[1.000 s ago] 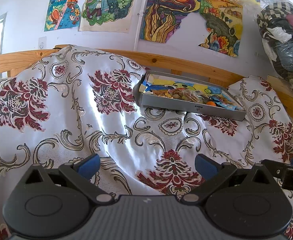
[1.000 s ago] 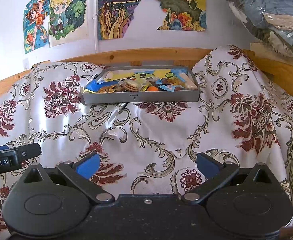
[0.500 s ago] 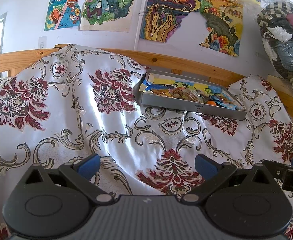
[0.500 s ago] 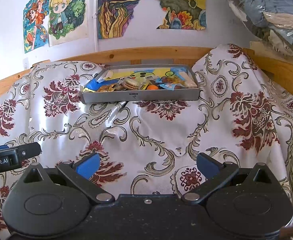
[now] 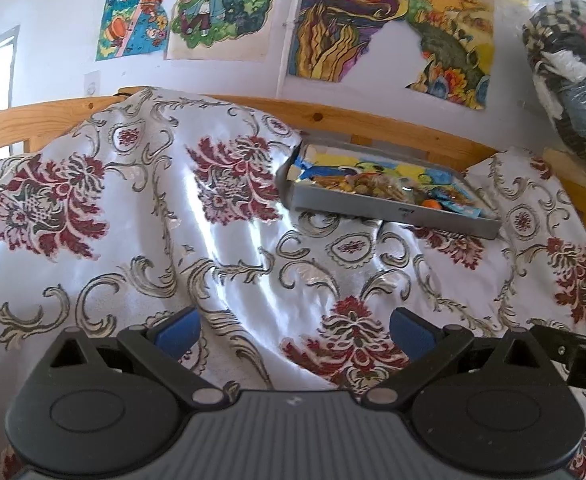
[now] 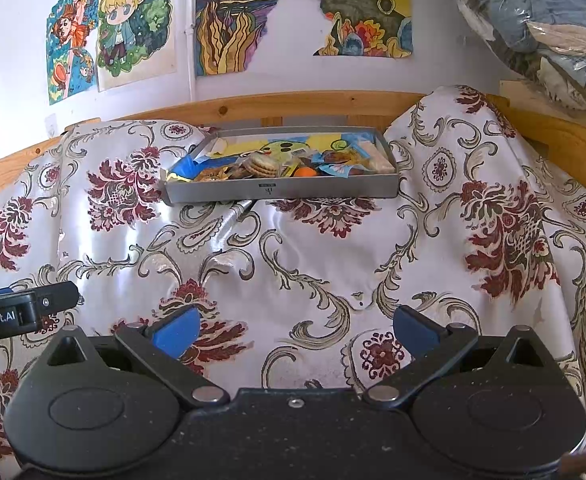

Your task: Organize snacks

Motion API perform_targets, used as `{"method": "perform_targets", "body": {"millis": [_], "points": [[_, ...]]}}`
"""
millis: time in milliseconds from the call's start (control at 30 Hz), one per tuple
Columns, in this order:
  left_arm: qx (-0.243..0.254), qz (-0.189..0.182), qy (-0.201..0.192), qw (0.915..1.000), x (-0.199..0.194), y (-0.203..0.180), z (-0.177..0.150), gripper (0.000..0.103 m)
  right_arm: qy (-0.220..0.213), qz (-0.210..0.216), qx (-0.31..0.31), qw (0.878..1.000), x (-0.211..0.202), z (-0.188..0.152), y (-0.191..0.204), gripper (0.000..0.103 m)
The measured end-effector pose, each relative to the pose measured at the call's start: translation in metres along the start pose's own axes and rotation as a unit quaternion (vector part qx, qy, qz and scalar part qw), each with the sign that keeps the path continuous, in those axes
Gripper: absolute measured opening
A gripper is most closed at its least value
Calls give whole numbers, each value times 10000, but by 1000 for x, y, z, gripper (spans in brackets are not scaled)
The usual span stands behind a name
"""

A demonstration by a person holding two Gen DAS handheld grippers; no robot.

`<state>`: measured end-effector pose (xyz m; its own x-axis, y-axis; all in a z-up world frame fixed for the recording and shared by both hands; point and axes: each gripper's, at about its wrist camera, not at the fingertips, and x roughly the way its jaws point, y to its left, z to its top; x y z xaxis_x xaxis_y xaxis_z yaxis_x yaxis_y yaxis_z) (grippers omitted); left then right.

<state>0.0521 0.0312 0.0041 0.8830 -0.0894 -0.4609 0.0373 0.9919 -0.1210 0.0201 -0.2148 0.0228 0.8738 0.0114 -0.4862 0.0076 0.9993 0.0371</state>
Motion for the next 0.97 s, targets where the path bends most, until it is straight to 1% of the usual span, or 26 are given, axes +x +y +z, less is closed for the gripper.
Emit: {"method": "perform_targets", "body": {"millis": [133,300,967], "points": [[93,117,-53,9999,-3,-2,3,102,6,1,-6,10000,-1,-2,1,102],[78,43,-32,10000,-4,-1,3,102,24,0,-2,10000,0,-2,1,102],[41,64,4,10000,-3,0,4,102,67,5,-7,10000,-1,-3,3,102]]}}
